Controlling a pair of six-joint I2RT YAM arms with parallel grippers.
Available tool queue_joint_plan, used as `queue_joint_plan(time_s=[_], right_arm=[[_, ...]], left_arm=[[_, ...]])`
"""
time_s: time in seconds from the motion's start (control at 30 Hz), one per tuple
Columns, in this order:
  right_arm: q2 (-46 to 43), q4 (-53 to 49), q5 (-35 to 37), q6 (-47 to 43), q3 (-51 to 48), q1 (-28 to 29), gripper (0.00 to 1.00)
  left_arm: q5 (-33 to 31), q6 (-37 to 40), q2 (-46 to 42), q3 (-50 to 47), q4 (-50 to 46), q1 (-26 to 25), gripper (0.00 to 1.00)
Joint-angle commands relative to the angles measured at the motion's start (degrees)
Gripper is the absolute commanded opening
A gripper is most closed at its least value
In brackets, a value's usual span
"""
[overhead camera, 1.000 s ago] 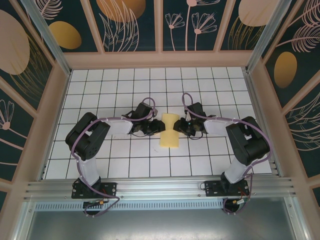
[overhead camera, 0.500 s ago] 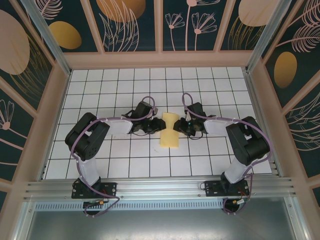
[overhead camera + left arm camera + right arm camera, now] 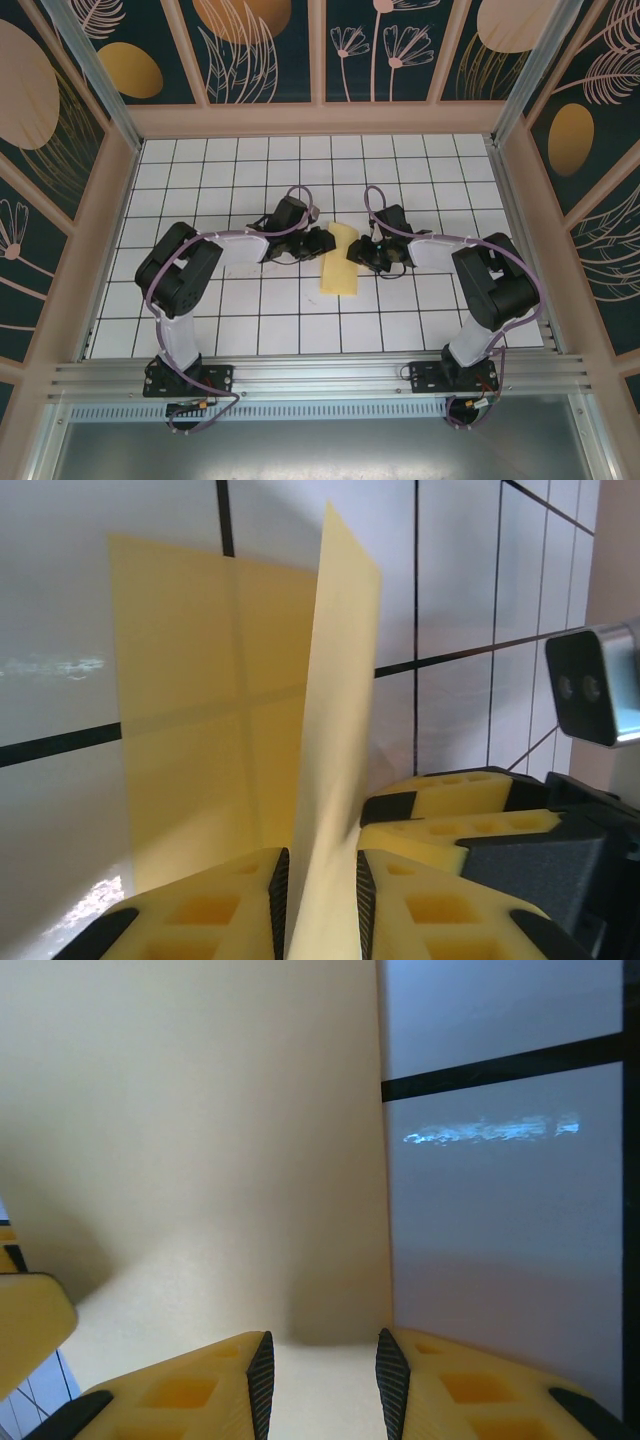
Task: Fold a paper plane with a square sheet of paper (pick it up from the middle)
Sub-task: Fold the triangle a second time at the center of the table.
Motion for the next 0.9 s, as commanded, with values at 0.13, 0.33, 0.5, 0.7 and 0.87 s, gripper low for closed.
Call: queue_joint_plan(time_s=[0.13, 0.33, 0.5, 0.7, 0.87], right_arm=[[-0.3, -1.0, 0.5, -0.5, -0.2, -0.5, 0.37], [-4.4, -1.7, 1.9, -1.9, 0.4, -0.4, 0.38], [-12.8, -4.3, 8.9, -6.8, -0.2, 2.8, 0.42], [-17.8, -4.6, 16.8, -12.1, -2.6, 13.3, 0.53], [-16.8, -4.5, 26.9, -15.2, -2.7, 22.2, 0.55]], left_arm=[[1.8, -0.8, 2.0, 1.5, 1.2, 0.5, 0.16], [1.3, -2.0, 0.4, 0.6, 1.9, 1.0, 0.02], [0.9, -4.7, -2.2, -2.0, 3.8, 1.6, 0.0], [1.9, -5.3, -2.3, -2.0, 4.0, 1.7, 0.0], [2.3, -5.1, -1.9, -1.7, 3.3, 1.7, 0.0]])
